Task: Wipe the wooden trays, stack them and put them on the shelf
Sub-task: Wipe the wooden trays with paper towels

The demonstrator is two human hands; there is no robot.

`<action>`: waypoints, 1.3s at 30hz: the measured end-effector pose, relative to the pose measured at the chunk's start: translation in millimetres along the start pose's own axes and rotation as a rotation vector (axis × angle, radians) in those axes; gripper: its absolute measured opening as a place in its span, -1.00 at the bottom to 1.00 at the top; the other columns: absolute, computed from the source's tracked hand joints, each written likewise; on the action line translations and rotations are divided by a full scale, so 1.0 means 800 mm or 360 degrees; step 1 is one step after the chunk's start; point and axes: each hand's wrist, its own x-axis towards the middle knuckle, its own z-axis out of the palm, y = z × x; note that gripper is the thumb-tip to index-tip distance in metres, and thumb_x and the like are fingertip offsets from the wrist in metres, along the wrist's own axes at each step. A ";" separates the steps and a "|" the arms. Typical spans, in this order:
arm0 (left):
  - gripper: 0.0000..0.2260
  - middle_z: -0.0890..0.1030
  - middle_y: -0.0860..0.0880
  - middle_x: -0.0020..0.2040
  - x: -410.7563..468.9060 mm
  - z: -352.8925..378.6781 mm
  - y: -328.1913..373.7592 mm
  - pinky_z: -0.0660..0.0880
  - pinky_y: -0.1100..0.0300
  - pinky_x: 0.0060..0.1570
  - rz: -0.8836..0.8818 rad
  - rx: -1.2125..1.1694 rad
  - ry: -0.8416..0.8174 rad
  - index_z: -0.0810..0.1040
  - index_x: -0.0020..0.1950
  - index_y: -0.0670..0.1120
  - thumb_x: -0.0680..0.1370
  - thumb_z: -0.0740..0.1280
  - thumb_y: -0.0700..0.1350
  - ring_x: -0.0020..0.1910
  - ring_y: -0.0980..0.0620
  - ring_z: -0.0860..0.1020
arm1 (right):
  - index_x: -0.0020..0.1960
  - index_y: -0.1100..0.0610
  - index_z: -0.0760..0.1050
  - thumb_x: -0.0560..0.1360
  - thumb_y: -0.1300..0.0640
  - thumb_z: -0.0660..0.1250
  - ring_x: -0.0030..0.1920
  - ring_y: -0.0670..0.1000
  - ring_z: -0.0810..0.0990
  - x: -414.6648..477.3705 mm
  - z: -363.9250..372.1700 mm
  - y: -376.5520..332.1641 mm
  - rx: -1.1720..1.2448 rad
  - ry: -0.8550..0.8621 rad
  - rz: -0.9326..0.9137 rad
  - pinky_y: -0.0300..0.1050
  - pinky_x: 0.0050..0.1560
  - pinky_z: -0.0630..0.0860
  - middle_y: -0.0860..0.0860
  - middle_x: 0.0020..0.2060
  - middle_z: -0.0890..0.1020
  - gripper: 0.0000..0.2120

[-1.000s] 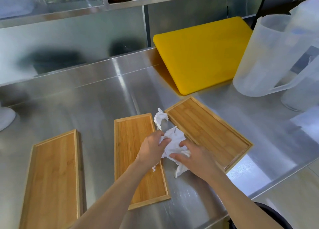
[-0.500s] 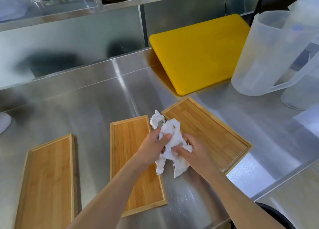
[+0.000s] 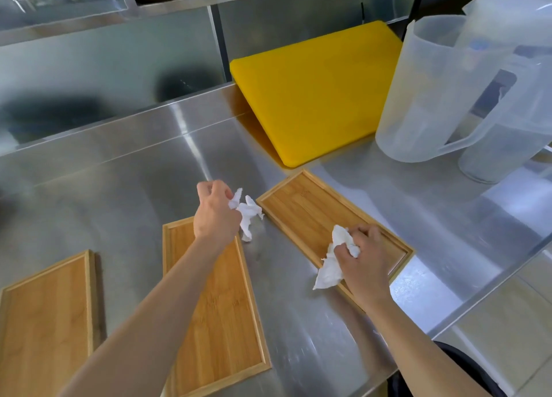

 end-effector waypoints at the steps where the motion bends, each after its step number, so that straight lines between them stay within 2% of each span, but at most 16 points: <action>1: -0.64 0.30 -0.13 0.27 0.005 0.004 0.002 0.45 0.12 -0.32 0.0095 0.0069 -0.0089 0.37 0.16 -0.11 0.44 0.18 -0.43 -0.24 -0.09 0.48 | -0.22 0.11 0.37 0.35 0.38 0.30 -0.18 -0.17 0.46 0.001 -0.003 0.000 0.0006 -0.0007 0.0015 -0.45 -0.29 0.38 -0.05 -0.14 0.38 -0.80; 3: -0.41 0.28 -0.19 0.37 0.007 0.015 0.003 0.50 0.04 -0.09 0.0216 0.0171 -0.0278 0.20 0.41 -0.03 0.46 0.24 -0.41 -0.03 -0.19 0.53 | -0.23 0.07 0.35 0.34 0.43 0.24 -0.14 -0.18 0.48 0.001 -0.010 0.001 0.0098 -0.0022 0.0057 -0.40 -0.25 0.39 -0.08 -0.16 0.43 -0.73; 5: -0.34 0.35 -0.17 0.39 0.007 0.028 -0.003 0.44 0.03 0.07 0.0271 0.0335 -0.0489 0.06 0.48 0.06 0.49 0.28 -0.29 0.17 -0.21 0.49 | -0.24 -0.05 0.32 0.36 0.44 0.19 -0.14 -0.23 0.49 0.000 -0.018 0.003 0.0175 -0.0047 0.0090 -0.39 -0.25 0.41 -0.15 -0.20 0.47 -0.64; 7: -0.39 0.37 -0.09 0.41 0.007 0.040 -0.010 0.37 0.05 0.18 0.0309 0.0506 -0.0778 0.10 0.48 0.08 0.51 0.30 -0.15 0.29 -0.13 0.42 | -0.24 -0.09 0.33 0.38 0.42 0.17 -0.19 -0.21 0.52 -0.001 -0.028 0.006 0.0174 -0.0105 0.0098 -0.34 -0.27 0.43 -0.16 -0.25 0.50 -0.62; 9: -0.53 0.43 -0.02 0.37 0.005 0.048 -0.013 0.37 0.05 0.26 0.0314 0.0585 -0.0911 0.28 0.40 0.03 0.51 0.30 -0.11 0.32 -0.07 0.41 | -0.24 -0.08 0.36 0.38 0.41 0.17 -0.22 -0.18 0.53 -0.002 -0.037 0.010 0.0171 -0.0169 0.0100 -0.30 -0.27 0.44 -0.13 -0.27 0.52 -0.64; 11: -0.66 0.54 -0.01 0.25 0.000 0.052 -0.009 0.43 0.08 0.16 0.0320 0.0625 -0.0721 0.41 0.28 -0.01 0.51 0.27 -0.08 0.22 -0.06 0.49 | -0.22 -0.06 0.39 0.38 0.40 0.18 -0.21 -0.22 0.52 -0.003 -0.045 0.013 0.0181 -0.0213 0.0096 -0.34 -0.29 0.43 -0.11 -0.27 0.54 -0.66; 15: -0.68 0.59 -0.10 0.13 -0.026 0.047 -0.009 0.44 0.12 -0.07 0.0392 0.0726 -0.0350 0.40 0.25 -0.08 0.52 0.27 -0.05 0.07 -0.15 0.56 | -0.20 -0.04 0.41 0.40 0.37 0.18 -0.23 -0.26 0.50 -0.012 -0.055 0.010 0.0208 -0.0157 0.0084 -0.41 -0.33 0.40 -0.13 -0.25 0.55 -0.71; 18: -0.79 0.59 -0.06 -0.08 -0.049 0.031 -0.003 0.40 0.11 -0.19 0.0405 0.0363 -0.0184 0.47 0.11 -0.09 0.51 0.27 -0.04 -0.08 -0.12 0.56 | -0.24 -0.10 0.38 0.42 0.32 0.20 -0.25 -0.18 0.51 -0.027 -0.063 0.005 0.0190 -0.0071 0.0068 -0.30 -0.33 0.39 -0.16 -0.27 0.53 -0.70; 22: -0.90 0.55 -0.02 -0.03 -0.082 0.026 0.023 0.41 0.15 -0.11 0.0473 0.0415 -0.0361 0.40 0.01 -0.07 0.54 0.20 -0.09 -0.12 -0.03 0.48 | -0.11 -0.04 0.38 0.43 0.22 0.25 -0.16 -0.12 0.47 -0.057 -0.083 0.006 0.0189 -0.0062 0.0188 -0.24 -0.26 0.37 -0.15 -0.18 0.45 -0.83; 24: -0.85 0.54 -0.05 -0.04 -0.111 0.019 0.038 0.40 0.11 -0.15 0.0330 0.0047 -0.0473 0.41 0.04 -0.04 0.48 0.21 -0.10 -0.10 -0.08 0.52 | -0.03 -0.02 0.32 0.40 0.23 0.25 -0.09 -0.22 0.40 -0.074 -0.096 0.010 0.0225 -0.0136 0.0225 -0.38 -0.21 0.33 -0.13 -0.09 0.37 -0.77; 27: -0.86 0.55 -0.14 -0.01 -0.157 0.009 0.066 0.49 0.04 -0.26 0.0323 -0.0531 -0.0819 0.39 -0.19 0.11 0.29 0.21 -0.08 -0.15 -0.11 0.59 | 0.03 0.00 0.24 0.25 0.22 0.12 -0.08 -0.35 0.32 -0.101 -0.120 0.015 0.0317 -0.0153 0.0247 -0.55 -0.22 0.26 -0.14 -0.06 0.29 -0.63; 30: -0.76 0.40 -0.10 0.08 -0.197 0.024 0.098 0.51 -0.02 -0.18 0.0319 -0.0541 -0.1140 0.25 -0.14 0.10 0.28 0.19 -0.17 -0.05 -0.05 0.49 | 0.03 0.02 0.24 0.30 0.38 0.06 -0.02 -0.04 0.34 -0.124 -0.154 0.033 0.0257 0.0085 0.0278 -0.25 -0.07 0.36 -0.01 0.00 0.28 -0.61; 32: -0.75 0.30 -0.09 0.06 -0.220 0.053 0.117 0.40 0.10 -0.16 0.0421 -0.0399 -0.1177 0.21 -0.12 0.03 0.37 0.14 -0.30 -0.03 -0.03 0.42 | 0.01 0.05 0.28 0.33 0.48 0.07 0.01 0.06 0.37 -0.131 -0.187 0.051 0.0128 0.0207 0.0257 -0.10 -0.03 0.46 0.03 0.02 0.28 -0.59; 34: -0.75 0.26 -0.09 0.08 -0.240 0.081 0.132 0.45 -0.01 0.00 0.0563 -0.0265 -0.1130 0.23 0.00 -0.11 0.43 0.08 -0.40 0.09 -0.15 0.39 | -0.03 0.11 0.35 0.35 0.49 0.10 -0.01 0.16 0.42 -0.132 -0.219 0.067 0.0061 0.0247 0.0218 -0.11 -0.01 0.52 0.05 -0.04 0.32 -0.66; 36: -0.74 0.28 -0.07 0.08 -0.262 0.112 0.151 0.45 0.01 0.05 0.0658 -0.0222 -0.1091 0.25 0.09 -0.17 0.46 0.12 -0.40 0.09 -0.16 0.39 | -0.08 0.21 0.40 0.38 0.45 0.14 -0.06 0.22 0.46 -0.134 -0.254 0.088 0.0089 0.0276 0.0189 0.07 -0.09 0.56 0.08 -0.09 0.37 -0.78; 39: -0.84 0.40 -0.07 -0.08 -0.303 0.157 0.188 0.40 0.29 -0.14 0.0655 -0.0441 -0.1008 0.32 -0.03 -0.18 0.47 0.25 -0.36 -0.10 -0.06 0.42 | -0.05 0.02 0.41 0.41 0.30 0.24 -0.06 0.02 0.48 -0.144 -0.309 0.128 0.0052 0.0321 0.0269 -0.28 -0.16 0.42 0.02 -0.02 0.44 -0.78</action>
